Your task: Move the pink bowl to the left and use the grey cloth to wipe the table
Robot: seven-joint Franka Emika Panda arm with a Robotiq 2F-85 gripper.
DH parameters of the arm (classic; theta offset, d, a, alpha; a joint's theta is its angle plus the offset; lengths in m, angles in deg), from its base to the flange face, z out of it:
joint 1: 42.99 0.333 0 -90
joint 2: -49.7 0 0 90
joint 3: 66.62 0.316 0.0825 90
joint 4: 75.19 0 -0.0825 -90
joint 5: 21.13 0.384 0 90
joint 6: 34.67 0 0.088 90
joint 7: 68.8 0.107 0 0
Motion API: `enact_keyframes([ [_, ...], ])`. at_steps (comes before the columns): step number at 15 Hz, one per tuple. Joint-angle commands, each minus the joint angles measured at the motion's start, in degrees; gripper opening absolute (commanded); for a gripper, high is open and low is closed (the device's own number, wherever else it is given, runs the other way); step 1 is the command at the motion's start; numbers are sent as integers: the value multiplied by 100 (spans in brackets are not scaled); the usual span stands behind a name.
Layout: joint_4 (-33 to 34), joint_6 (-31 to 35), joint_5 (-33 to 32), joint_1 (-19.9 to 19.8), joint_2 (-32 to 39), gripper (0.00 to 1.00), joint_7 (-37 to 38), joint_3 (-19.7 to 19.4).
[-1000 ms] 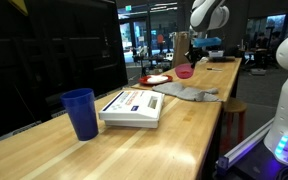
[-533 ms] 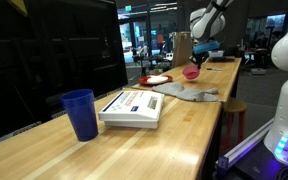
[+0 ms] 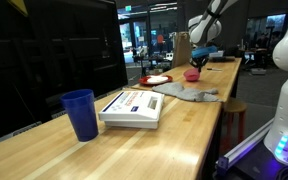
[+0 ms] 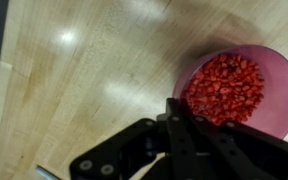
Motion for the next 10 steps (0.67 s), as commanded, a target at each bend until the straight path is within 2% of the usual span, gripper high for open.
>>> enact_keyframes([
  [1,267,-355,65,157,281,1,116,-253],
  [2,322,-508,70,181,311,1,122,-295],
  [3,377,-602,117,197,346,29,101,-322],
  [4,430,-719,250,240,380,29,3,-304],
  [6,487,-881,442,279,424,38,-103,-311],
  [10,550,-993,721,419,537,66,-138,-305],
])
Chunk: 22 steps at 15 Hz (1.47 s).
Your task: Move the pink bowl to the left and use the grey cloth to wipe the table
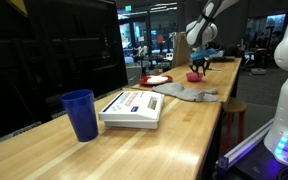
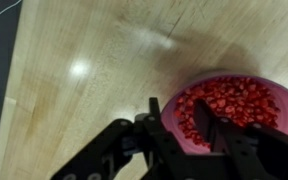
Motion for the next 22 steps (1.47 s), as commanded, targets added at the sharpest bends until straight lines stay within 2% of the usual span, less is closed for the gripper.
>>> enact_keyframes([
  [1,154,-195,219,186,73,73,-108,-63],
  [4,174,-216,279,260,90,93,-301,-49],
  [6,180,-228,369,280,86,100,-527,-42],
  [13,193,-61,369,290,72,100,-1042,-60],
  [17,143,581,-219,313,55,100,-1131,-123],
  [18,-425,413,-471,554,-917,100,-844,11],
  [20,-491,584,-591,618,-1153,100,-986,135],
  [22,-595,532,-390,708,-1619,100,-1156,357],
])
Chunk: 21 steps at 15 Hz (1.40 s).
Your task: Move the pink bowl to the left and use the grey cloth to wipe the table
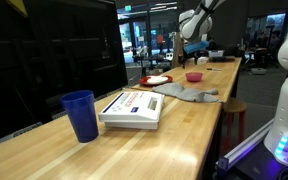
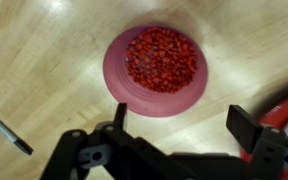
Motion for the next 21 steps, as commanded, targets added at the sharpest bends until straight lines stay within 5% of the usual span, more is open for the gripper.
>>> enact_keyframes([
  [1,-577,-146,352,216,-1234,100,-417,362],
  [7,-849,-1048,2417,776,-2084,100,-2293,550],
  [11,-1036,-2037,3155,1013,-2319,100,-3305,547],
  [16,-1387,-2929,3332,1126,-2315,100,-3938,658],
  [21,-1845,-2860,3246,1172,-2282,100,-4101,804],
])
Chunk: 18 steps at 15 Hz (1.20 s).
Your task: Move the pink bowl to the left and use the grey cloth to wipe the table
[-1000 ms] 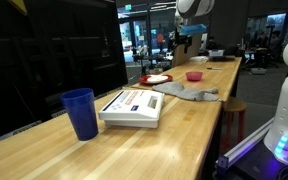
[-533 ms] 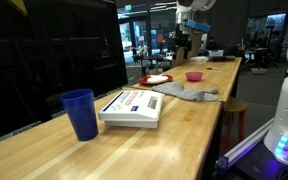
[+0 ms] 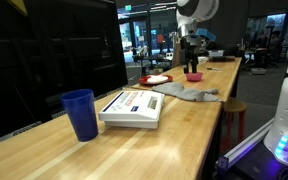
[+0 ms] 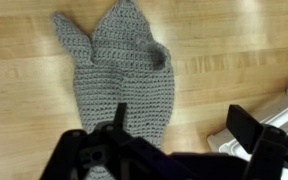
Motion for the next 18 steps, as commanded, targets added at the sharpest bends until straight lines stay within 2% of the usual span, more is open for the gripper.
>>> enact_keyframes([
  [1,-325,-6,-26,49,-133,100,-83,95],
  [7,-500,-268,61,56,-137,100,179,183],
  [12,-511,-535,268,-10,-151,100,815,205],
  [18,-734,-31,123,-64,-155,100,1005,261],
])
